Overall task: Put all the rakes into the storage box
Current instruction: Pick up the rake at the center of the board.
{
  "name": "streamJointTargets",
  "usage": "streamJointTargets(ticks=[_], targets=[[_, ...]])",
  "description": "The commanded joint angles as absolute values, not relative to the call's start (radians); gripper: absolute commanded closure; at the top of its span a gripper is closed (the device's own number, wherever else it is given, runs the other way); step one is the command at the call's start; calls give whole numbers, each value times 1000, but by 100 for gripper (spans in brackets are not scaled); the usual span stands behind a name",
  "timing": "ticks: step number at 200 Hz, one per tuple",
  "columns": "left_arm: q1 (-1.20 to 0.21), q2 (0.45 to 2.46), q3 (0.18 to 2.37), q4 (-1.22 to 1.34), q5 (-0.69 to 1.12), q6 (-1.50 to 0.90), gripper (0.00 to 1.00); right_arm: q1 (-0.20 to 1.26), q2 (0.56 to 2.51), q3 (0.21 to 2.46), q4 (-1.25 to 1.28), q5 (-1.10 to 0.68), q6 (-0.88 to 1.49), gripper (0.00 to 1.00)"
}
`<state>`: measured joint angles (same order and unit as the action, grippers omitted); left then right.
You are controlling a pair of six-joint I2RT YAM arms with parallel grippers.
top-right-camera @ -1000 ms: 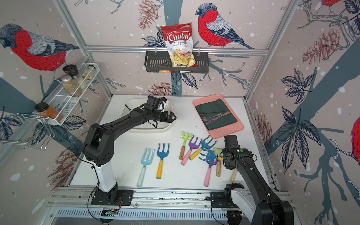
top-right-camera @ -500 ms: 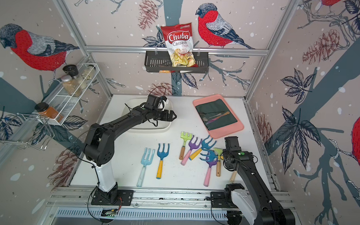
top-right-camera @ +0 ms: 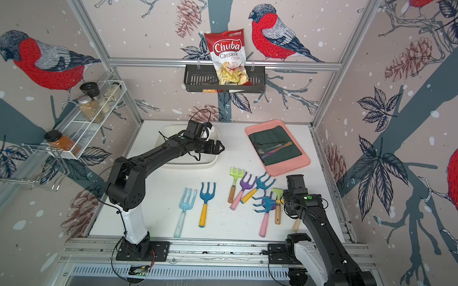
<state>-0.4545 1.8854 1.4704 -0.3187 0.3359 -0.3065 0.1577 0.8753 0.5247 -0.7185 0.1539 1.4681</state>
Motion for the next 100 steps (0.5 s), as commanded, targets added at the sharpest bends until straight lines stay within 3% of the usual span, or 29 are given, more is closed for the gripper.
streamJointTargets(ticks=[1,78,100], targets=[[-454,1881,1477,-324,334,-295,2,156,883,515,-705,157,1471,44],[-454,1893,1479,-321,332,-297,2,138,980,492,-580,142,1401,39],[-453,1896,1480,-320,331,-297,2,135,1001,486,-553,140,1393,44]])
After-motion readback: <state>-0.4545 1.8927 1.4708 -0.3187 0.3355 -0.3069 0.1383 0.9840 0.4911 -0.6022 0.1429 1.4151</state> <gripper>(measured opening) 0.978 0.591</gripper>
